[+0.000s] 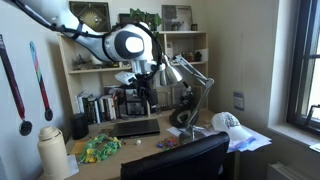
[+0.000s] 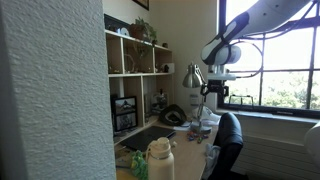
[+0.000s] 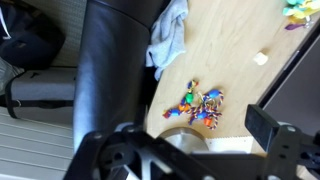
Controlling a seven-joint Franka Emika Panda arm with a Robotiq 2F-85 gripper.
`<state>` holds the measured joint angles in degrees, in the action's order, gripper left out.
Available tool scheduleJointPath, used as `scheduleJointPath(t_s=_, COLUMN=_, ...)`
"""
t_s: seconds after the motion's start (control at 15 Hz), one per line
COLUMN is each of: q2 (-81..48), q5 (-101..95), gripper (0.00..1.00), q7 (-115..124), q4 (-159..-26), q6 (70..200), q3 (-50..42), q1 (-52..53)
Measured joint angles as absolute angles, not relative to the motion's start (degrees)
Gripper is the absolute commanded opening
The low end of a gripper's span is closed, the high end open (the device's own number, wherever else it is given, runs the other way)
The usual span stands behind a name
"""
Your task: Push the chair into the desk
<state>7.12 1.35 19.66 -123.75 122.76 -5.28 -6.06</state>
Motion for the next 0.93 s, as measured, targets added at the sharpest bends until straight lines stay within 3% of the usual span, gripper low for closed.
scheduleJointPath(t_s=0.47, q2=18.29, q5=1.36, gripper=1.00, q7=19.54, q4=-120.80, q6=115.77, q3=-2.04, q1=-5.17)
scheduleJointPath(t_s=0.93, q2=20.36, q5=2.52, gripper=1.00, q7=18.45, q4=-120.91, q6=116.40, q3=-1.90, q1=-4.48)
